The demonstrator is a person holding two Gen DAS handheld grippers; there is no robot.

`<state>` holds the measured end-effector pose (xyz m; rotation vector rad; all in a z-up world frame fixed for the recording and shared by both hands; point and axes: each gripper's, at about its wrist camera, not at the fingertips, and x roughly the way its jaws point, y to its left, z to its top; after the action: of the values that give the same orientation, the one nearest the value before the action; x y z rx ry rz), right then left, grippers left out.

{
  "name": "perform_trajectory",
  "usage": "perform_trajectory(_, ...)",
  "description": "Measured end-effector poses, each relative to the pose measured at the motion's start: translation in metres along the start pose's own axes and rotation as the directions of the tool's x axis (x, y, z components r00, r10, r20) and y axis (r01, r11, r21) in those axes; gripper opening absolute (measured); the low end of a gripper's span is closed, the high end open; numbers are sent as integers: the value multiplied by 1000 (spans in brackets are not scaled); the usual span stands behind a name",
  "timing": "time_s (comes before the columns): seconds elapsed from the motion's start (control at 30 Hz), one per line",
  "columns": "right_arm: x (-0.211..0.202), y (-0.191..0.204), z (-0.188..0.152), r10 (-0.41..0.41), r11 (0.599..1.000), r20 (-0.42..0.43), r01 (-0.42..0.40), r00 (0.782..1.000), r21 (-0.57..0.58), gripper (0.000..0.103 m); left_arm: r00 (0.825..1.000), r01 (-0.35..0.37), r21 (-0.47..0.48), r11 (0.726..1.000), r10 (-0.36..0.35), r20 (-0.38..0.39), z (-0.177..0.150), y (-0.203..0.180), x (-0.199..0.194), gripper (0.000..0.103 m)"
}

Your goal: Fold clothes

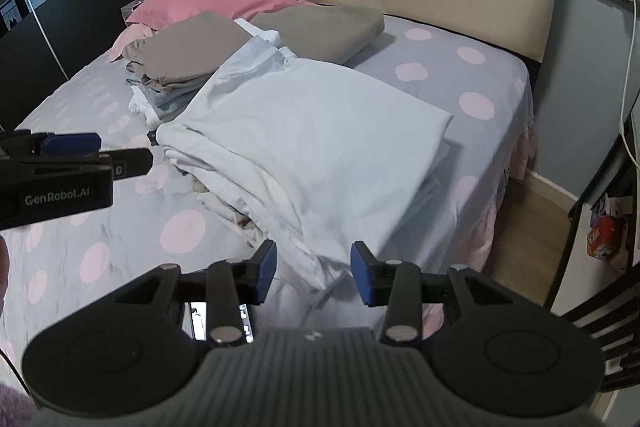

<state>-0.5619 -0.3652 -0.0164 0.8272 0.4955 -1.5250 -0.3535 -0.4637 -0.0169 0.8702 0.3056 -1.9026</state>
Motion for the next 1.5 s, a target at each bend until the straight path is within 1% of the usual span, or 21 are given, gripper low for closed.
perform_trajectory(0.1, -1, -1, -3, 2, 1000, -1, -2, 1000, 10, 44, 1000, -1, 23, 1000, 1, -2, -1, -2, 2, 62)
perform_trajectory(0.2, -1, 0, -5, 4, 1000, -3, -4, 1000, 13, 44, 1000, 5, 24, 1000, -5, -13, -3, -3, 7, 62)
perform_trajectory(0.33, 5, 1, -8, 6, 1000, -28, -6, 1000, 16, 46, 999, 3, 71, 997, 0, -36, -11, -5, 12, 62)
perform_trajectory(0.43, 12, 1, -12, 13, 1000, -52, -11, 999, 25, 47, 998, 14, 67, 998, -10, -59, -15, -3, 17, 62)
perform_trajectory(0.5, 16, 2, -14, 3, 1000, -56, -1, 998, 29, 47, 997, 25, 57, 998, -21, -71, -17, -2, 19, 62)
perform_trajectory(0.67, 20, 2, -17, -12, 999, -61, 14, 998, 31, 47, 995, 37, 68, 997, -30, -97, -18, -7, 24, 62)
perform_trajectory(0.9, 19, -1, -15, -25, 999, -48, 27, 999, 41, 47, 994, 60, 85, 995, -51, -98, -15, -14, 25, 62)
perform_trajectory(1.5, 21, -5, -18, -28, 998, -67, 31, 997, 49, 47, 994, 65, 98, 993, -55, -100, -13, -20, 25, 62)
